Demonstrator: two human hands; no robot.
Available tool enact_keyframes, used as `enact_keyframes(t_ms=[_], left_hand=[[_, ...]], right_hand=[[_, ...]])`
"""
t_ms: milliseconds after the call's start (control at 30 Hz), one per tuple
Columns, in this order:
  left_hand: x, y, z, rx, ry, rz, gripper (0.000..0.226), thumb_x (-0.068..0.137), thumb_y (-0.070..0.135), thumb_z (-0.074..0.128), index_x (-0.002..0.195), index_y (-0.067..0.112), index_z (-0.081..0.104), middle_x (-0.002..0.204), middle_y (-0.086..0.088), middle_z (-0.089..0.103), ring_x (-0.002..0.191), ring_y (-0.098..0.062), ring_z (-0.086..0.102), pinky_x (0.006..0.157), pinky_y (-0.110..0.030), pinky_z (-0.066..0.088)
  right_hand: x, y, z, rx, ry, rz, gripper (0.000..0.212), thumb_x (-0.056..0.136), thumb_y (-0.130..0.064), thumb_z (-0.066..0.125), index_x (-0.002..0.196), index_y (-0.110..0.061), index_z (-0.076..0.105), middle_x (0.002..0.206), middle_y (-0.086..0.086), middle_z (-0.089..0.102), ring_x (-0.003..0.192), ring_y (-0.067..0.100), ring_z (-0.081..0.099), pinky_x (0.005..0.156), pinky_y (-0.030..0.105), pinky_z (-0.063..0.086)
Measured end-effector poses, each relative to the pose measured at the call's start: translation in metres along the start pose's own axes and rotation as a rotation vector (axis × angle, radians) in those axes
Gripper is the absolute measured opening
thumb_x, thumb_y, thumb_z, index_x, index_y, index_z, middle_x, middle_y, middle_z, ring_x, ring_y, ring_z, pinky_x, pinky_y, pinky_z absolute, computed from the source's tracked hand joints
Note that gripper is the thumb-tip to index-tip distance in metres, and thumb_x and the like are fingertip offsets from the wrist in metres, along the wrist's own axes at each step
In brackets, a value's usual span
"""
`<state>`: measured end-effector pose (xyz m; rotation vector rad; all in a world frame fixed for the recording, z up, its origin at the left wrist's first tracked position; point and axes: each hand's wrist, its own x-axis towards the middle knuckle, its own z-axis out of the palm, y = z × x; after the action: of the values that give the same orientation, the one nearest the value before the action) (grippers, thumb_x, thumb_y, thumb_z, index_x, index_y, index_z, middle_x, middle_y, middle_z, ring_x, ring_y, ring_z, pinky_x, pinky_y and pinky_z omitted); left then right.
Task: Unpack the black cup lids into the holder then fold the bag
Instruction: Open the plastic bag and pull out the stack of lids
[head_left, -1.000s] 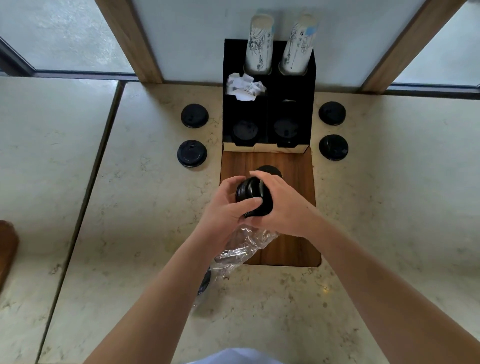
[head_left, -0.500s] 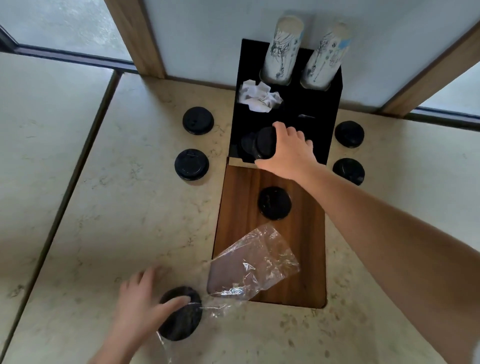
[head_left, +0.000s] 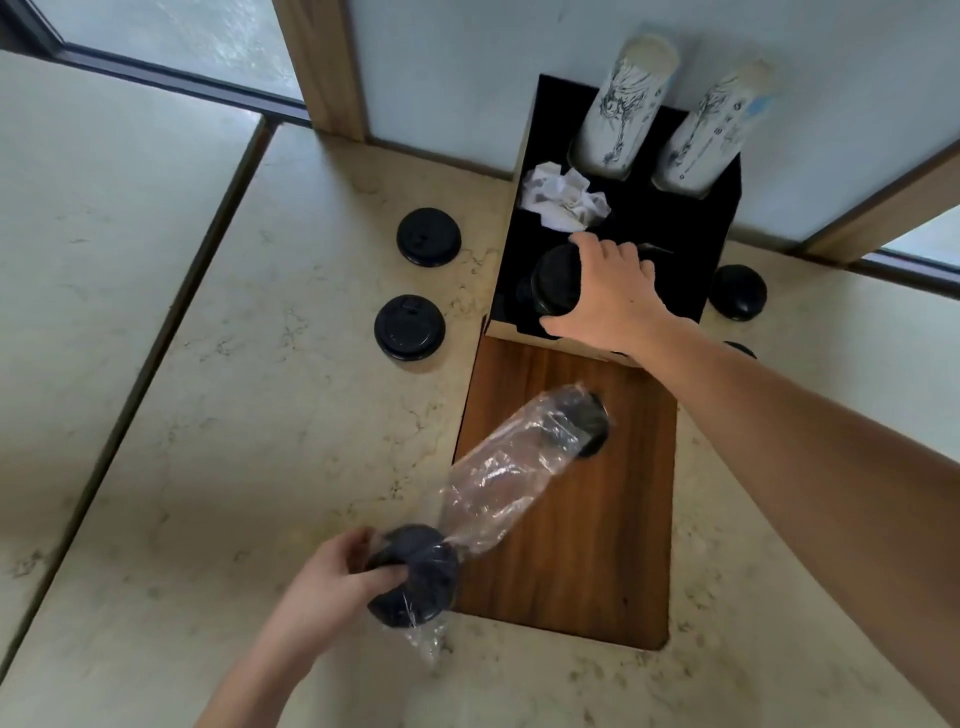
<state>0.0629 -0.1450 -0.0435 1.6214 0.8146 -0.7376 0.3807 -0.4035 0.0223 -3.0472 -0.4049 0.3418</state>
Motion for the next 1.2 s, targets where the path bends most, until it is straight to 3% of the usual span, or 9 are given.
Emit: enact_keyframes(t_ms=[100,300,500,600,767,900,1033,1100,1200], left_hand=[[0.019,0.014,0.003,-0.236,-0.051,-0.013,0.084,0.058,0.029,0.088,0.136,0.013,0.061,0.119,-0.008,0.078,0.102,-0.028,0.077,0.083,-0.043,0.061],[0.036,0.036,0.014,-0.386,-0.143,-0.009,0.083,0.049,0.025,0.092,0.127,0.016,0.064,0.108,-0.008,0.081,0.089,-0.031,0.081,0.062,-0.038,0.064],[0.04,0.007,0.012,-0.501,-0.175,-0.051,0.079,0.048,0.018,0.089,0.125,0.017,0.068,0.111,-0.014,0.08,0.09,-0.043,0.079,0.059,-0.046,0.063],[0.04,0.005,0.011,-0.571,-0.198,-0.038,0.067,0.059,0.015,0.088,0.123,0.016,0.07,0.113,-0.017,0.079,0.092,-0.045,0.078,0.059,-0.047,0.064],[0.041,0.023,0.012,-0.594,-0.158,-0.005,0.065,0.065,0.016,0.085,0.127,0.016,0.066,0.114,-0.013,0.08,0.099,-0.039,0.078,0.068,-0.045,0.065],[0.038,0.034,0.006,-0.512,-0.134,0.043,0.073,0.065,0.021,0.085,0.134,0.016,0.06,0.122,-0.009,0.077,0.1,-0.029,0.079,0.073,-0.042,0.064],[0.029,0.043,-0.002,-0.348,-0.166,0.12,0.062,0.066,0.017,0.083,0.126,0.022,0.069,0.116,-0.003,0.08,0.106,-0.03,0.076,0.087,-0.05,0.062],[0.022,0.047,-0.006,-0.276,-0.211,0.178,0.051,0.068,0.015,0.082,0.116,0.028,0.075,0.111,0.0,0.082,0.107,-0.029,0.076,0.08,-0.038,0.062],[0.008,0.05,-0.012,-0.208,-0.228,0.201,0.05,0.066,0.015,0.082,0.113,0.033,0.075,0.11,0.0,0.082,0.108,-0.027,0.074,0.091,-0.043,0.059]], right_hand=[[0.011,-0.002,-0.009,-0.042,-0.154,-0.232,0.102,0.07,-0.038,0.081,0.154,-0.024,0.025,0.152,0.011,0.037,0.138,0.038,0.033,0.109,0.053,0.035],[0.029,-0.001,-0.017,-0.233,-0.297,-0.364,0.111,0.075,-0.006,0.072,0.16,-0.039,0.009,0.168,0.009,0.01,0.152,0.036,0.012,0.117,0.056,0.024],[0.026,0.005,-0.008,-0.175,-0.211,-0.108,0.105,0.075,-0.069,0.063,0.158,-0.022,0.019,0.154,0.009,0.043,0.139,0.032,0.045,0.117,0.061,0.016],[0.027,-0.003,-0.003,-0.22,-0.234,-0.038,0.106,0.076,-0.08,0.059,0.155,-0.017,0.029,0.15,0.011,0.049,0.136,0.034,0.048,0.117,0.065,0.015],[0.02,-0.016,-0.01,-0.172,-0.178,0.012,0.091,0.083,-0.066,0.067,0.153,-0.018,0.035,0.151,0.011,0.046,0.137,0.035,0.046,0.113,0.061,0.027],[-0.022,-0.028,-0.019,0.352,0.075,-0.147,0.04,0.097,-0.035,0.061,0.134,-0.02,0.059,0.115,-0.004,0.064,0.104,0.014,0.065,0.085,0.025,0.05],[-0.063,-0.033,-0.013,0.386,-0.222,-0.129,0.032,0.103,-0.012,0.048,0.121,-0.024,0.07,0.103,-0.012,0.069,0.092,0.003,0.064,0.077,0.016,0.049],[-0.08,-0.026,-0.01,0.502,-0.204,0.005,0.037,0.1,-0.003,0.041,0.115,-0.02,0.071,0.106,-0.004,0.072,0.095,0.008,0.069,0.08,0.021,0.056],[-0.109,-0.011,-0.007,0.666,-0.337,0.151,0.031,0.1,0.005,0.043,0.104,-0.008,0.071,0.092,0.017,0.073,0.075,0.018,0.075,0.064,0.023,0.063]])
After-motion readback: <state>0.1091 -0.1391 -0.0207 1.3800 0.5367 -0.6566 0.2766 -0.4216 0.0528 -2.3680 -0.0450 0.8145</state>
